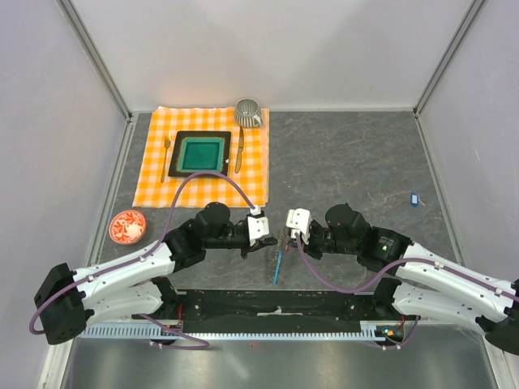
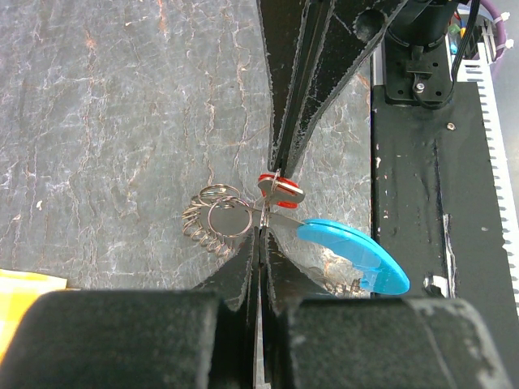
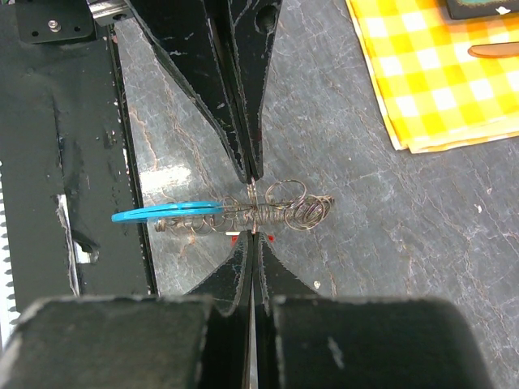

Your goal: Put the keys on the keyring

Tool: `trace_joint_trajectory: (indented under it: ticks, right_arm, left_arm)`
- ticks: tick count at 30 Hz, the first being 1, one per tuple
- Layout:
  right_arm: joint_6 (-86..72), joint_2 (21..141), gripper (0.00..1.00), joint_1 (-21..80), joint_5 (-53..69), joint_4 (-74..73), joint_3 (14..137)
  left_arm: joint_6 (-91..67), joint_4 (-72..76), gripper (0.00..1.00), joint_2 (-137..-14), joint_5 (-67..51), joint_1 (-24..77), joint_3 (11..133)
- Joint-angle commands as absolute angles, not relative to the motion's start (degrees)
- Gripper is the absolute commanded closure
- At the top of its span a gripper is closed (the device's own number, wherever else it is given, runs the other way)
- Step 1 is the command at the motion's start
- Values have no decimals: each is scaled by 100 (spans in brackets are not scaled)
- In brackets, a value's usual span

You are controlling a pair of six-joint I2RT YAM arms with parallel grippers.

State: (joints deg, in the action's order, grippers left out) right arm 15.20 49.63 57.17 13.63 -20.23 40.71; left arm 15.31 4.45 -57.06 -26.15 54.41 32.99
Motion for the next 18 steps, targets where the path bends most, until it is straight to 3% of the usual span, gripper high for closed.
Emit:
trace_joint_trajectory:
  ticks: [1, 18]
  right_arm:
    - [1547, 4992, 100, 5757, 1406, -1811, 4192]
    - [1529, 5045, 100, 5748, 1397, -1767, 4184]
  left_arm:
    - [1635, 633, 98, -5678, -2742, 5467, 3489]
    - [1626, 642, 98, -5687, -2795, 5467, 3489]
